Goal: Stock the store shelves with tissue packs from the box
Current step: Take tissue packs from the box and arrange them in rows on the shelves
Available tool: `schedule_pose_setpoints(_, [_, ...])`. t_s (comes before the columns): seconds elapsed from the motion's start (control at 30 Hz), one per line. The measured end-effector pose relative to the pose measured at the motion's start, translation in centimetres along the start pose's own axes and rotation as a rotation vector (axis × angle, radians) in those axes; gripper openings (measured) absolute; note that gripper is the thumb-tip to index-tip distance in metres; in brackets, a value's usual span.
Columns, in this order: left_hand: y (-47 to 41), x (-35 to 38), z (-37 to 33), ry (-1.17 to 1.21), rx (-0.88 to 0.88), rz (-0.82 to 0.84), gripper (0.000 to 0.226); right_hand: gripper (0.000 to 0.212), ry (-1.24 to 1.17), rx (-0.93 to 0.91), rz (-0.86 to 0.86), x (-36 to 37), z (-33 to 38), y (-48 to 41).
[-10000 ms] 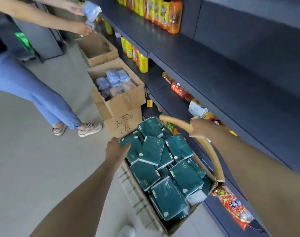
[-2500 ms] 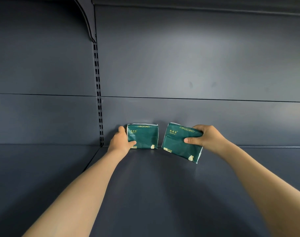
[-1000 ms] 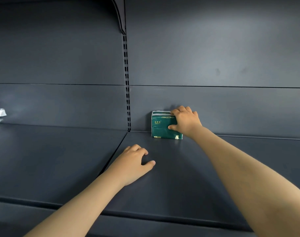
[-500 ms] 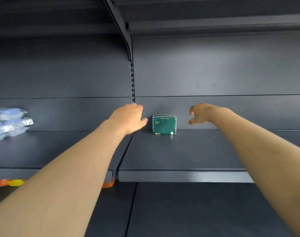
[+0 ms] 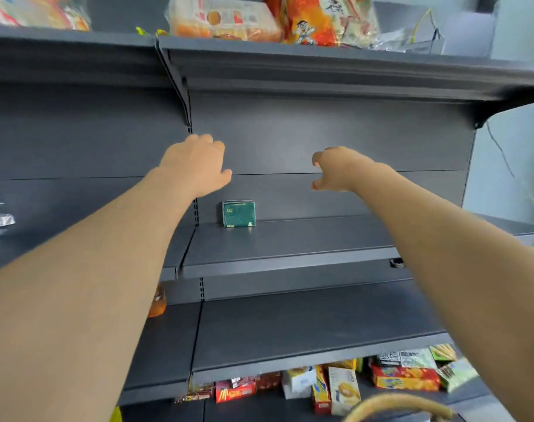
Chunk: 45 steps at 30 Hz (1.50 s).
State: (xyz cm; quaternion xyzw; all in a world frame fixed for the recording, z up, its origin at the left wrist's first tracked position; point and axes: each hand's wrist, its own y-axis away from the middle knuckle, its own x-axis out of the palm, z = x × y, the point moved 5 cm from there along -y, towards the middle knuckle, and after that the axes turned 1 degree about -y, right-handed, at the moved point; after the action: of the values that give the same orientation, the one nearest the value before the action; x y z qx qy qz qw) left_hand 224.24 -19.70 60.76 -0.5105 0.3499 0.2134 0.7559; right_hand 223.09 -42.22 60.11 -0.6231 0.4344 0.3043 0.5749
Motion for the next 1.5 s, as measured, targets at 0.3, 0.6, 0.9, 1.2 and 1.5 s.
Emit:
schedule_pose_setpoints(0.3, [5.1, -6.0, -8.1, -0.046, -0.006, 0.037, 0.043, 0.046, -0.027, 0.013, -0.044, -4.0, -7.1, 9.3])
schedule_pose_setpoints(0.6, [14.4, -6.1, -20.8, -0.03, -0.047, 0.217, 0.042, 0.047, -0.122, -0.069, 0.093, 0.3, -15.5, 21.8])
schedule_pose_setpoints(0.9, [22.9, 2.0, -31.1, 0.102, -0.014, 0.464, 0.04, 0.05, -0.137, -0.094, 0.401, 13.0, -19.8, 31.3])
schedule_pose_setpoints(1.2, [28.6, 18.5, -36.7, 0.249, 0.046, 0.788, 0.037, 0.052, -0.212, -0.034, 0.797, 31.5, -19.0, 35.8])
schedule_pose_setpoints(1.5, [34.8, 33.9, -39.3, 0.406, 0.057, 1.108, 0.038, 0.054, -0.329, 0.069, 1.106, 46.9, -15.7, 38.8])
